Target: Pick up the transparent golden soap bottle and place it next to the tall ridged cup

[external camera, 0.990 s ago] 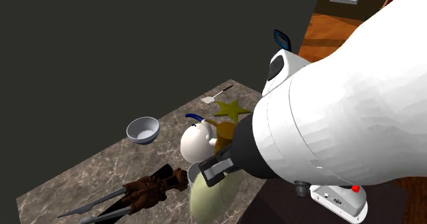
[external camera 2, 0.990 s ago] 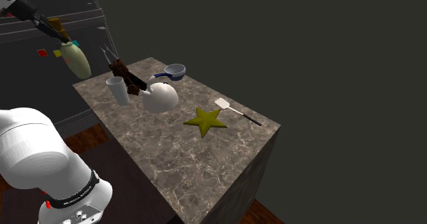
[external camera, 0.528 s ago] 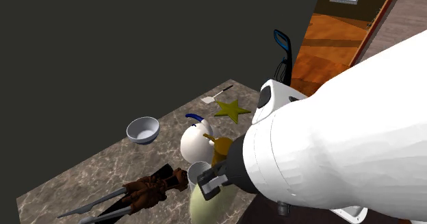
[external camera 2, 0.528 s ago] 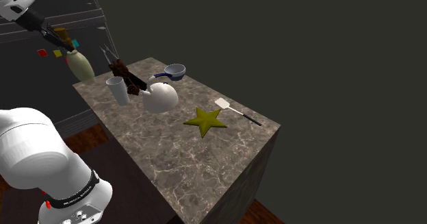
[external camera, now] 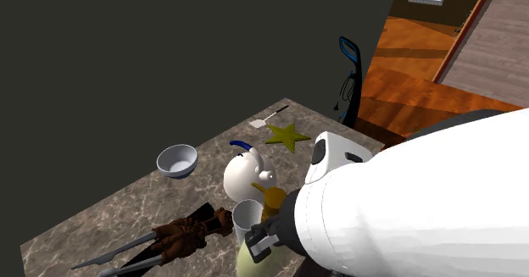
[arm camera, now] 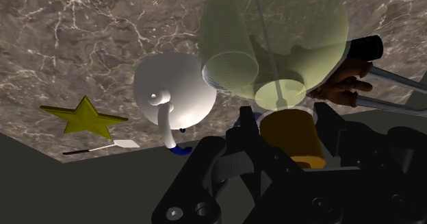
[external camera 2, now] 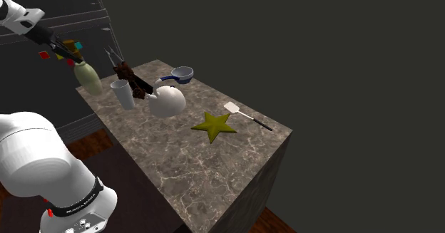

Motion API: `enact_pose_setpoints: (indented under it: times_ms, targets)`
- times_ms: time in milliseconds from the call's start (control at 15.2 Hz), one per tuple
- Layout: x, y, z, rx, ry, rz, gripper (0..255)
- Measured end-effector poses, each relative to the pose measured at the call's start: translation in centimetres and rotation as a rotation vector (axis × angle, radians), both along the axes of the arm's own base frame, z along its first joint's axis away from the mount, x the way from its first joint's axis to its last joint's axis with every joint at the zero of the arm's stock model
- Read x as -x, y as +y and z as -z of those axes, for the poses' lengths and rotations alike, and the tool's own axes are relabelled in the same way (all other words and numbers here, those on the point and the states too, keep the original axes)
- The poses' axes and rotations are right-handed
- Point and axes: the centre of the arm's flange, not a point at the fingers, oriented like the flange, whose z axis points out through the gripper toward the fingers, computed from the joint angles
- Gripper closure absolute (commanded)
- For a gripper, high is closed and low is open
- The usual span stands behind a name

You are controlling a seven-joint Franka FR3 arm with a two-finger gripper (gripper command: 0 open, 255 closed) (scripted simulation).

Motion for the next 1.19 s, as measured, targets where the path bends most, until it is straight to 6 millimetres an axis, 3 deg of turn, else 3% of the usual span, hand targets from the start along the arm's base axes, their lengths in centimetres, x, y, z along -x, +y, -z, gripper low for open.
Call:
enact_pose_setpoints:
  times_ms: [1188]
  targets:
    - [0.2,-0.1,9.4,0.0,0.0,0.0,255]
